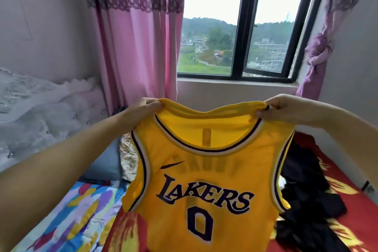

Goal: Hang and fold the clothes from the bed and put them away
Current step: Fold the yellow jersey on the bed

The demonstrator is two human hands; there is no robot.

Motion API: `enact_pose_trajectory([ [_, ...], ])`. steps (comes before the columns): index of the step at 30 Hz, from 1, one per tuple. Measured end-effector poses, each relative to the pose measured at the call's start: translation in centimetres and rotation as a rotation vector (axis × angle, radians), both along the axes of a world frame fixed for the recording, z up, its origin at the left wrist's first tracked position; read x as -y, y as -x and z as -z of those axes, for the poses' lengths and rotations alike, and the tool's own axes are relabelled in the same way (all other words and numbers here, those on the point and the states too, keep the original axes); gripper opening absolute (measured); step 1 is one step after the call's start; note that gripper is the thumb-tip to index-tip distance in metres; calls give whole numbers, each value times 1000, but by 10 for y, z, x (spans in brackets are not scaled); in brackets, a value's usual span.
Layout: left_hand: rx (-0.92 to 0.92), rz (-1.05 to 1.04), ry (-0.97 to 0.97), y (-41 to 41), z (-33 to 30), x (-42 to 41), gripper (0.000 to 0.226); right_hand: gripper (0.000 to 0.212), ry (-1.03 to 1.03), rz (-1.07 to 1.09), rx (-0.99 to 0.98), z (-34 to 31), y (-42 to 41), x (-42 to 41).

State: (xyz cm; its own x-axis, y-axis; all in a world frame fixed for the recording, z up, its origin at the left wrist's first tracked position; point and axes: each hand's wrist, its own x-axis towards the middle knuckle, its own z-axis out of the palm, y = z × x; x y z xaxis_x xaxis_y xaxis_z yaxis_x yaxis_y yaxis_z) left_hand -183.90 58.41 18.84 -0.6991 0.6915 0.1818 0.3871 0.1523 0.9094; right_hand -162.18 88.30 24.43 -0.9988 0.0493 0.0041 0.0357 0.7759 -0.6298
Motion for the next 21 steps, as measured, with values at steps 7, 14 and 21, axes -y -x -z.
enact_pose_trajectory([
  [7, -259, 269, 427, -7, -49, 29, 32, 30, 129, 17, -131, -8, -2, -8],
  [14, 312, -25, 207, 2, -42, 14, 37, 30, 211, 298, -157, 8, 56, 13],
  [21, 679, -91, -105, -52, -26, -43, 20, 47, 77, 242, -288, 21, 105, 112],
])
